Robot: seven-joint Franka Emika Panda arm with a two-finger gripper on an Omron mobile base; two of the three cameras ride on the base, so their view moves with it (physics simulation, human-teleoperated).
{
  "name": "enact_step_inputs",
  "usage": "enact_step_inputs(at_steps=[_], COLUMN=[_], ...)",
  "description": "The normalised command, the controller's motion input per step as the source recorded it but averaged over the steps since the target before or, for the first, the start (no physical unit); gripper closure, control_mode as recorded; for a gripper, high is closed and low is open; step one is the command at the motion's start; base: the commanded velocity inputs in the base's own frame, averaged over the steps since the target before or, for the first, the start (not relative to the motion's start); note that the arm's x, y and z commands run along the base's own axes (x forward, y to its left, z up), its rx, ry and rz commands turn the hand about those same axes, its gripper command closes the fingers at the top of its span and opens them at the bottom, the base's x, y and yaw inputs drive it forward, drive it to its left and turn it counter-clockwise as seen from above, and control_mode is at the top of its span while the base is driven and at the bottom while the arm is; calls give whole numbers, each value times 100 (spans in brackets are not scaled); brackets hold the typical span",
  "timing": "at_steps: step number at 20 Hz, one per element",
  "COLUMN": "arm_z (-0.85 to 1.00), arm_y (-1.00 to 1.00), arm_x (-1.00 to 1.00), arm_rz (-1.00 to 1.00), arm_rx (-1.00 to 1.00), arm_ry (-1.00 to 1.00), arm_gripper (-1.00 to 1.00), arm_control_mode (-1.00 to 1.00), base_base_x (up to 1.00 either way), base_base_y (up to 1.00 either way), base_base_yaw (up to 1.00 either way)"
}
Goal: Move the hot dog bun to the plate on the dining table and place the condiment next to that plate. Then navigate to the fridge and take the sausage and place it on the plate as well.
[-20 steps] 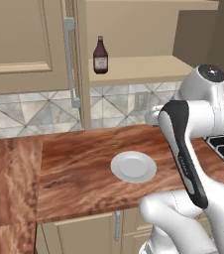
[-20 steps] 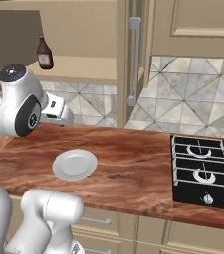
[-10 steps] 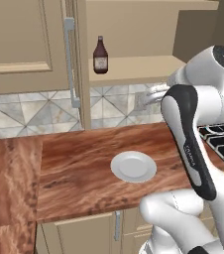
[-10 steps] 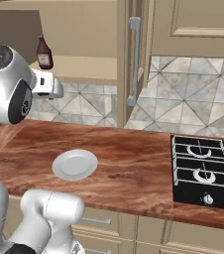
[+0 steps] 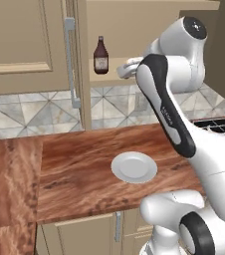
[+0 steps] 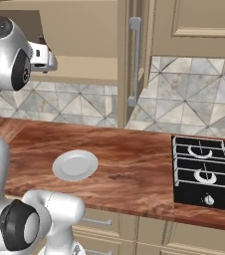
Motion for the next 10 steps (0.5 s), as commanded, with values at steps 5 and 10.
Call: enact_step_inputs(at_steps=[5, 10], arm_z=[15, 7], arm_y=[19, 12], arm_x=[59, 69], arm_rz=[2, 0], arm_rx=[7, 6], arm_ry=[-4, -2], arm_gripper=[-100, -100], arm_control_mode=[-100, -100], base_base_x=[0, 0], base_base_y=[0, 0], base_base_yaw=[0, 0])
